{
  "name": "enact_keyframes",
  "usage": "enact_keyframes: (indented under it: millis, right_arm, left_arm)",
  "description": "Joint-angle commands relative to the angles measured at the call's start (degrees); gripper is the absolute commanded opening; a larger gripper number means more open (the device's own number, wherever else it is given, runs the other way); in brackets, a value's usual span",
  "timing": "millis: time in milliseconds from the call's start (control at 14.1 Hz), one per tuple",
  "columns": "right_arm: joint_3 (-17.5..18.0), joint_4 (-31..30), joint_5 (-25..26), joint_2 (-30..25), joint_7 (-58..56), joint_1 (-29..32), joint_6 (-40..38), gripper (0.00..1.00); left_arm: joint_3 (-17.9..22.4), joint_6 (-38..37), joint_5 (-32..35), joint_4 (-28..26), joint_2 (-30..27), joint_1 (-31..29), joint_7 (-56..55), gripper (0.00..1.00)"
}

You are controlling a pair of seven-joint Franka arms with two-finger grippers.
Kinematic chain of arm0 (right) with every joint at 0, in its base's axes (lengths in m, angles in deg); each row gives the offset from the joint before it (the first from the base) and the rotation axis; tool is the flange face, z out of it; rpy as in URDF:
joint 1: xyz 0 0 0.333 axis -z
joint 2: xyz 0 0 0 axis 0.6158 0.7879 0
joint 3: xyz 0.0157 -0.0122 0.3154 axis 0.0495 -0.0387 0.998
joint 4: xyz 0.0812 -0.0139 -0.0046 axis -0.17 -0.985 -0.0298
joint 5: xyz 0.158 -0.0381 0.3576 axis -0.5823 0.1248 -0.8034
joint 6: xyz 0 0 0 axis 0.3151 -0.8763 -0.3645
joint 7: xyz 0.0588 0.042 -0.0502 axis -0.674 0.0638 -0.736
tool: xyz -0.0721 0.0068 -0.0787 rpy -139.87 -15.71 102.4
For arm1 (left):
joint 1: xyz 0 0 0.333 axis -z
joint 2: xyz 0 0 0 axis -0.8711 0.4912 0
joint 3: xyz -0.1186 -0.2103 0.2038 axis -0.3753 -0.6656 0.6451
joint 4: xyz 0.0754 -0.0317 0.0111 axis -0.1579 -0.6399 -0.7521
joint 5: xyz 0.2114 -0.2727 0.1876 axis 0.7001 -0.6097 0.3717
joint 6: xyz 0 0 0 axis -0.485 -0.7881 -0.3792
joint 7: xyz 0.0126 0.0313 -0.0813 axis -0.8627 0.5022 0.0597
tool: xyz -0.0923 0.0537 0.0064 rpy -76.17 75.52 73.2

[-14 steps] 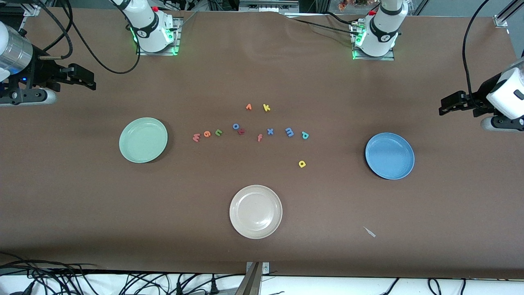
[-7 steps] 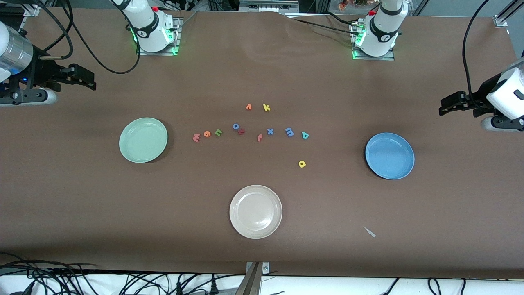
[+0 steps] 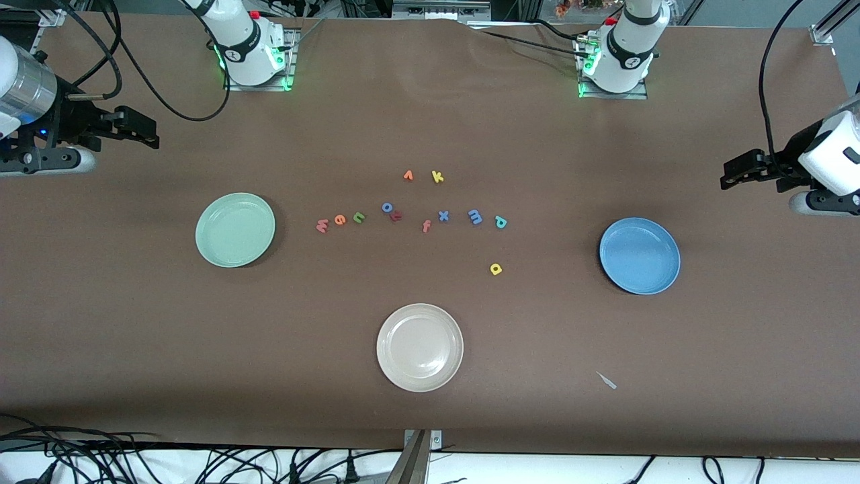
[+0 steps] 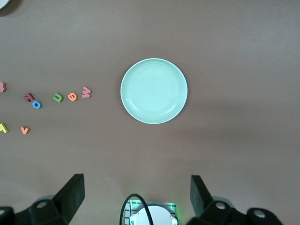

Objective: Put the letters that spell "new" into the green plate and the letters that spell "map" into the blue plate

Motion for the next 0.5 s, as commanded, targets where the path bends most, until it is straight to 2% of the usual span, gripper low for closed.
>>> enact_keyframes:
  millis: [0, 425]
  right_arm:
    - [0.2, -1.2, -0.5, -1.2, -0.6, 0.1, 0.8, 1.0]
    - [0.3, -1.3, -0.5, -1.2, -0.6, 0.2, 0.9, 1.0]
  left_arm:
    - [-0.6, 0.6, 1.2, -0.6, -0.6, -0.4, -0.2, 1.0]
    - [-0.6, 1.0, 1.2, -0.7, -0.5, -0.4, -0.1, 1.0]
